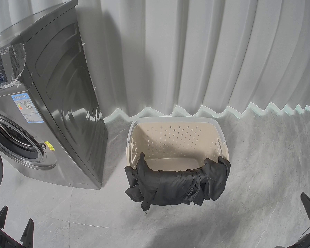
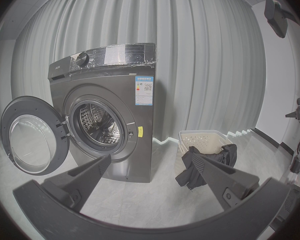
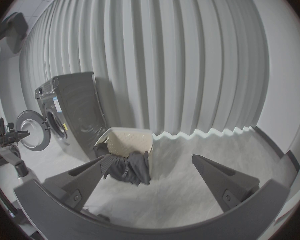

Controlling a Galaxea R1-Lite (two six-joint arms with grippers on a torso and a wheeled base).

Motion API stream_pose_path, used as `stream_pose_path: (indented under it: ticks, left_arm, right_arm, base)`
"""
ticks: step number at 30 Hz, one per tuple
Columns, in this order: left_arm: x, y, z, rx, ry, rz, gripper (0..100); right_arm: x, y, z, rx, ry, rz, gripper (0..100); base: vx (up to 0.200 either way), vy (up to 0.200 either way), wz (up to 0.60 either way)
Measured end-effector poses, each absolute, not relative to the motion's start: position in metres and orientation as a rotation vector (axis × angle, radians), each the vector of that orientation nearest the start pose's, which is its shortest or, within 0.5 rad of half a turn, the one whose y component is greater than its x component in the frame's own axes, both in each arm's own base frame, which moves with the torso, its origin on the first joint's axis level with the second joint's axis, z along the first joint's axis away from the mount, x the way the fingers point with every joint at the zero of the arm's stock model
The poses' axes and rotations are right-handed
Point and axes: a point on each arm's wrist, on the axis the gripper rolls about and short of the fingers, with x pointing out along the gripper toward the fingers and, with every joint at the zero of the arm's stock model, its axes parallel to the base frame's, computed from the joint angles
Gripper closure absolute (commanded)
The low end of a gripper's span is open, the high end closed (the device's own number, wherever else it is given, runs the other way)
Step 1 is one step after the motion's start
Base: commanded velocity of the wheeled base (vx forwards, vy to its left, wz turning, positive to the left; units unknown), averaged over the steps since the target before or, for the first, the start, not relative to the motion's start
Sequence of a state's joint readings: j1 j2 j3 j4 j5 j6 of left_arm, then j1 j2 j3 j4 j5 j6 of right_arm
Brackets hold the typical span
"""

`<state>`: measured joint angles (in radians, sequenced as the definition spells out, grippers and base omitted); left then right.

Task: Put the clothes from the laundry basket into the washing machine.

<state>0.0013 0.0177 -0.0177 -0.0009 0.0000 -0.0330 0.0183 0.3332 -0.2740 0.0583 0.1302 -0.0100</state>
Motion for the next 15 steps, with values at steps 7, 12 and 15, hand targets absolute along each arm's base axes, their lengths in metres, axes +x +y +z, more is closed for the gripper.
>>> stream_pose_path:
  ticks: [7, 12, 15]
  left_arm:
    - [-0.023, 0.0, 0.081, -0.035, -0.001, 0.002, 0]
    - [-0.023, 0.0, 0.081, -0.036, -0.001, 0.001, 0]
    - [-0.023, 0.0, 0.081, -0.036, -0.001, 0.001, 0]
  right_arm:
    - [0.049, 0.006, 0.158, 0.053, 0.362, 0.238, 0]
    - [0.089, 0.009, 0.154, 0.082, 0.478, 0.265, 0]
    - [0.11, 0.01, 0.147, 0.092, 0.54, 0.268, 0]
  base:
    - [0.0, 0.0, 0.0]
    - [0.0, 0.0, 0.0]
    - [0.0, 0.0, 0.0]
